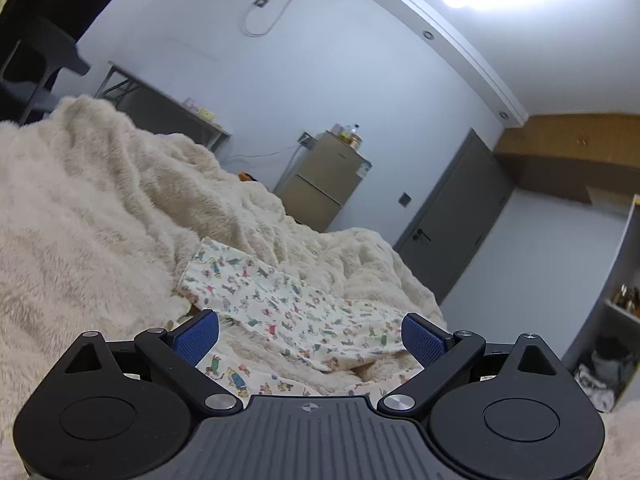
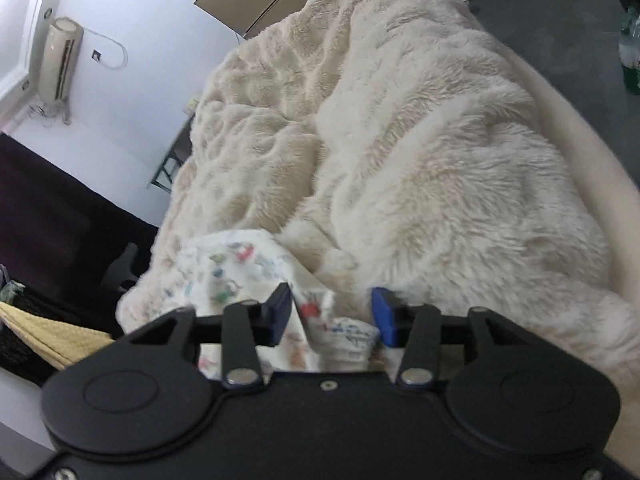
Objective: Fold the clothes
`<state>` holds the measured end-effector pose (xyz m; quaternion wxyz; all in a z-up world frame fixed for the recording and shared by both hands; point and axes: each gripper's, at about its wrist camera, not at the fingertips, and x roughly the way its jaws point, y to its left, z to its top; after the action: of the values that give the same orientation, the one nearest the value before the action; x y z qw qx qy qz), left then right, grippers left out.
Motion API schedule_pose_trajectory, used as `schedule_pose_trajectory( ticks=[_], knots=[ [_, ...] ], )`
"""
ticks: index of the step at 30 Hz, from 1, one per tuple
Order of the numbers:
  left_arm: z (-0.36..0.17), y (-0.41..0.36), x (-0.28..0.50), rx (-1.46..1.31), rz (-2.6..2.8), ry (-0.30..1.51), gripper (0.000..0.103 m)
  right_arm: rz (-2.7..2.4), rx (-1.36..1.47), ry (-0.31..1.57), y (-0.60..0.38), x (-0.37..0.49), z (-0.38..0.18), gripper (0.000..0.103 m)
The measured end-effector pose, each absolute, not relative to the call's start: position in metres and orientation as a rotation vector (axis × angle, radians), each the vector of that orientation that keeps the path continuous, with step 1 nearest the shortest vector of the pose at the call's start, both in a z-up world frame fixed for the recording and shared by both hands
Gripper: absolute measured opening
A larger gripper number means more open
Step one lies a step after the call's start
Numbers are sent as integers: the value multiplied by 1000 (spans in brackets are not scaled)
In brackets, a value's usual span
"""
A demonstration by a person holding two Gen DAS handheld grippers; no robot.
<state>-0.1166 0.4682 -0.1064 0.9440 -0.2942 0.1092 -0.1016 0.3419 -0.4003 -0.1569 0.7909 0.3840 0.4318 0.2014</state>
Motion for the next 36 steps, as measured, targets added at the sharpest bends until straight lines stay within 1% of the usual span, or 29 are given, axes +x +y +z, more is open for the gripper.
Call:
schedule_pose_trajectory(
  ticks=[1, 4, 6, 12, 14, 19, 21, 23, 26, 34, 36],
  knots=[
    [-107, 469, -118, -596, -199, 228, 97, 437, 843, 936, -403, 343, -155, 51],
    [-108, 469, -115, -580, -171, 249, 97, 483, 947, 958, -422, 338, -150, 59],
    [-107, 469, -116, -575, -160, 254, 97, 510, 970, 980, -432, 331, -150, 59],
    [-103, 464, -114, -556, -175, 237, 97, 573, 1056, 971, -445, 325, -160, 59],
    [-103, 465, -115, -558, -172, 232, 97, 564, 1036, 975, -435, 329, -162, 59],
    [-106, 471, -118, -583, -139, 228, 97, 591, 1068, 915, -416, 339, -164, 59],
    [-108, 473, -119, -593, -126, 228, 97, 556, 1008, 974, -405, 346, -163, 59],
    [-107, 474, -120, -592, -121, 226, 97, 512, 924, 1049, -395, 350, -162, 56],
    [-106, 475, -121, -590, -119, 225, 97, 502, 908, 1095, -397, 349, -159, 57],
    [-105, 473, -120, -570, -73, 228, 97, 552, 870, 1108, -408, 333, -163, 56],
    [-104, 473, -121, -565, -63, 223, 97, 562, 893, 1079, -405, 334, -166, 59]
  ],
)
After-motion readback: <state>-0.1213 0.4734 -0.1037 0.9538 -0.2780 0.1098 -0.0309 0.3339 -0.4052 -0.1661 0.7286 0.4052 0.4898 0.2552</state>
